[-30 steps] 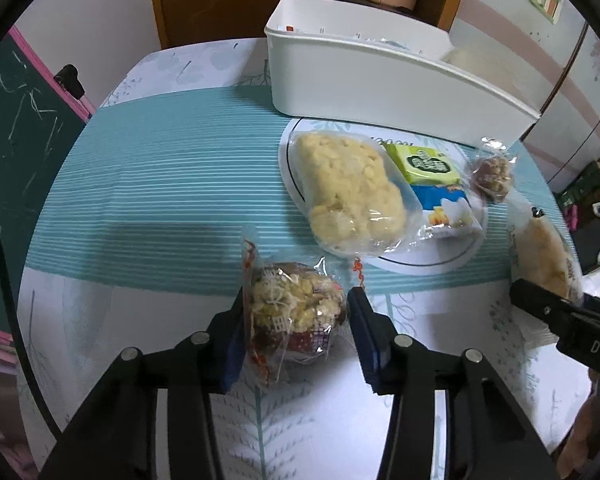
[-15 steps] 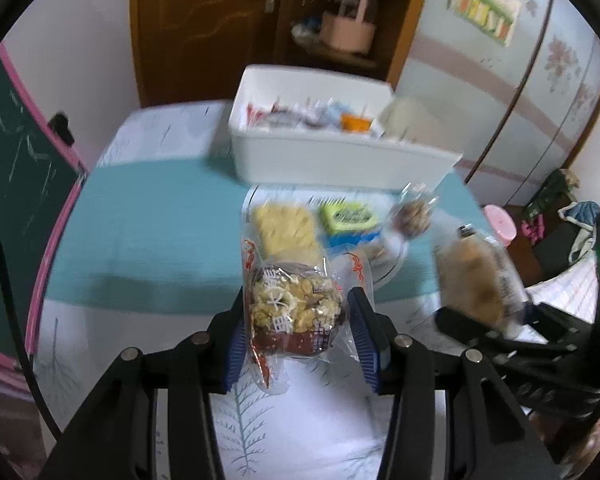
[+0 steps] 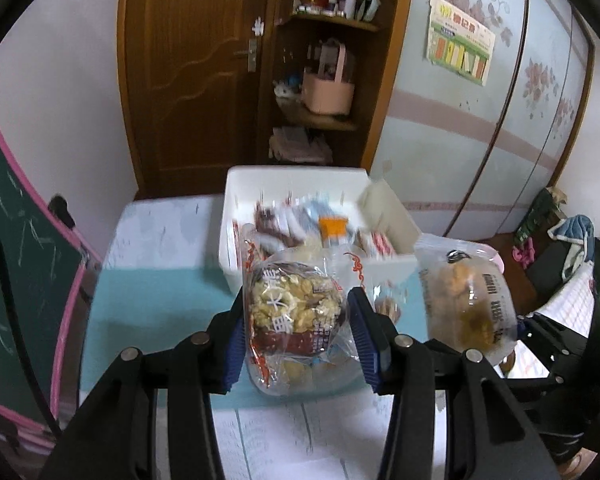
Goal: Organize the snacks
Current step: 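Carry both bags into the white bin and open both grippers, then withdraw both tools from the bin back over the remaining snacks, then grasp the yellow puffed corn bag with the left gripper while the right grasps the red-tied nut bag, then lift both bags up toward the white bin, then lower both bags into the white bin and open both grippers, then withdraw both tools from the bin toward the last two snacks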
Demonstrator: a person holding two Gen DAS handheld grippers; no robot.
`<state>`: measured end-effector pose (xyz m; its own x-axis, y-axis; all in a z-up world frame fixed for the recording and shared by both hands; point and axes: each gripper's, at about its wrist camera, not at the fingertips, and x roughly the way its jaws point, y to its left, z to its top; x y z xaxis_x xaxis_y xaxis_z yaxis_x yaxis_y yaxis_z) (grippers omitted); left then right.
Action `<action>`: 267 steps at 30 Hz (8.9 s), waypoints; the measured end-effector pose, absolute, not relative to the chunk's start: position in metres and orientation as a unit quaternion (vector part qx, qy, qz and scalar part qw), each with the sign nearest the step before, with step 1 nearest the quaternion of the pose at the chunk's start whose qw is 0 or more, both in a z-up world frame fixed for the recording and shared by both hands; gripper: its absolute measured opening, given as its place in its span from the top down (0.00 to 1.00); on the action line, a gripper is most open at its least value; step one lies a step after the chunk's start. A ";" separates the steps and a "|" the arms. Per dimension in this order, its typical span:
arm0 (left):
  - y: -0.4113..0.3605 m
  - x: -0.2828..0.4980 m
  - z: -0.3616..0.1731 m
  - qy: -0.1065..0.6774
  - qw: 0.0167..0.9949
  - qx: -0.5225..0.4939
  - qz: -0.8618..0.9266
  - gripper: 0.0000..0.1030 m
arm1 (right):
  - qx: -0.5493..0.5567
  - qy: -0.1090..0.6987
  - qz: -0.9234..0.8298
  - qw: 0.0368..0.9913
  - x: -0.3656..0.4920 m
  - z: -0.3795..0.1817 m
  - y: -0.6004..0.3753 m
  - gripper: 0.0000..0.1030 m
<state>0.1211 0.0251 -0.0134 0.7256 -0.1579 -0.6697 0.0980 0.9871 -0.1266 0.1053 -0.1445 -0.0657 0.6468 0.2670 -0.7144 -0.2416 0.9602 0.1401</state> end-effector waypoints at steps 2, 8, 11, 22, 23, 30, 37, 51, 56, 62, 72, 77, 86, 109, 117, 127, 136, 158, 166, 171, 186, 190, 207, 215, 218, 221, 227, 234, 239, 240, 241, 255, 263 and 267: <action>0.023 0.133 0.002 0.354 0.932 -0.039 -0.069 0.56 | 0.007 0.380 0.137 0.915 0.116 -0.048 -0.145 0.25; 0.016 0.177 0.051 0.320 0.945 -0.018 -0.060 0.55 | -0.015 0.326 0.115 0.938 0.156 0.012 -0.149 0.25; 0.011 0.203 0.071 0.310 0.949 -0.009 -0.050 0.55 | -0.014 0.311 0.103 0.945 0.183 0.039 -0.152 0.24; 0.004 0.303 0.077 0.327 0.945 -0.011 -0.026 0.55 | -0.031 0.332 0.077 0.940 0.269 0.052 -0.147 0.24; 0.003 0.308 0.071 0.331 0.943 -0.005 -0.025 0.55 | -0.032 0.335 0.075 0.939 0.274 0.049 -0.146 0.24; -0.003 0.343 0.027 0.377 0.926 0.012 -0.016 0.55 | -0.048 0.395 0.068 0.915 0.318 -0.001 -0.141 0.23; 0.001 0.351 0.001 0.383 0.924 0.004 -0.012 0.11 | -0.035 0.436 0.062 0.897 0.334 -0.038 -0.143 0.14; -0.002 0.317 0.009 0.366 0.930 0.028 -0.007 0.10 | -0.059 0.405 0.077 0.909 0.303 -0.017 -0.138 0.04; -0.003 0.294 0.026 0.351 0.936 0.040 -0.012 0.10 | -0.055 0.407 0.083 0.908 0.285 -0.008 -0.137 0.04; -0.003 0.255 0.048 0.333 0.942 0.043 -0.020 0.10 | -0.036 0.415 0.093 0.904 0.259 -0.003 -0.146 0.04; -0.003 0.184 0.064 0.316 0.946 0.067 -0.033 0.10 | -0.013 0.406 0.086 0.910 0.205 0.017 -0.166 0.04; 0.003 0.155 0.073 0.309 0.948 0.067 -0.037 0.10 | -0.005 0.395 0.080 0.915 0.181 0.029 -0.178 0.04; 0.021 0.129 0.080 0.298 0.952 0.070 -0.029 0.05 | -0.010 0.379 0.064 0.923 0.148 0.040 -0.198 0.04; 0.037 0.172 -0.128 0.428 0.903 -0.001 0.021 0.05 | 0.034 0.477 0.055 0.877 0.174 -0.112 -0.203 0.24; 0.026 0.186 -0.189 0.476 0.877 -0.047 0.037 0.05 | 0.088 0.510 0.051 0.854 0.194 -0.167 -0.202 0.25; 0.013 0.198 -0.216 0.490 0.868 -0.063 0.047 0.05 | 0.126 0.514 0.045 0.848 0.214 -0.195 -0.198 0.25; 0.027 0.203 -0.230 0.501 0.858 -0.084 0.069 0.05 | 0.091 0.505 0.029 0.858 0.220 -0.211 -0.179 0.34; 0.021 0.184 -0.214 0.482 0.872 -0.055 0.057 0.45 | 0.088 0.488 0.042 0.867 0.193 -0.213 -0.176 0.57; 0.022 0.177 -0.161 0.467 0.882 -0.054 0.034 0.45 | 0.079 0.475 0.075 0.874 0.170 -0.179 -0.160 0.57; 0.018 0.176 -0.113 0.436 0.899 -0.038 0.024 0.45 | 0.065 0.433 0.094 0.894 0.159 -0.133 -0.154 0.57; 0.005 0.215 0.071 0.282 0.959 0.017 0.005 0.44 | -0.007 0.247 0.099 0.964 0.176 0.068 -0.162 0.57; 0.004 0.236 0.098 0.259 0.965 0.034 0.016 0.44 | -0.023 0.241 0.085 0.967 0.206 0.092 -0.162 0.57; 0.014 0.366 -0.002 0.357 0.929 0.079 0.058 0.44 | -0.015 0.361 0.056 0.931 0.321 0.019 -0.166 0.57; 0.009 0.374 -0.039 0.397 0.913 0.084 0.042 0.33 | -0.018 0.419 0.049 0.906 0.356 -0.026 -0.160 0.56; 0.008 0.373 -0.041 0.388 0.917 0.088 0.043 0.06 | -0.034 0.428 0.044 0.902 0.364 -0.036 -0.156 0.55; 0.007 0.368 -0.041 0.382 0.919 0.094 0.032 0.06 | -0.036 0.437 0.048 0.897 0.368 -0.043 -0.155 0.53; 0.010 0.355 -0.041 0.383 0.919 0.087 0.026 0.06 | -0.016 0.440 0.049 0.897 0.362 -0.044 -0.162 0.45; 0.013 0.329 -0.030 0.379 0.923 0.066 0.021 0.06 | 0.019 0.443 0.047 0.895 0.343 -0.040 -0.175 0.44; 0.016 0.297 -0.019 0.375 0.925 0.062 0.015 0.06 | 0.019 0.431 0.056 0.900 0.310 -0.031 -0.173 0.44; 0.016 0.288 -0.017 0.375 0.925 0.064 0.014 0.06 | 0.021 0.427 0.061 0.902 0.302 -0.028 -0.171 0.44; 0.017 0.281 -0.015 0.374 0.925 0.063 0.012 0.06 | 0.021 0.421 0.067 0.904 0.292 -0.024 -0.170 0.44; 0.043 0.177 0.010 0.332 0.943 0.035 0.015 0.05 | 0.014 0.369 0.107 0.923 0.187 -0.008 -0.151 0.36; 0.062 0.139 0.005 0.295 0.954 0.013 0.054 0.03 | 0.011 0.366 0.075 0.928 0.159 -0.031 -0.150 0.36; 0.067 0.130 -0.012 0.287 0.955 0.005 0.078 0.00 | 0.020 0.381 0.072 0.922 0.154 -0.050 -0.148 0.36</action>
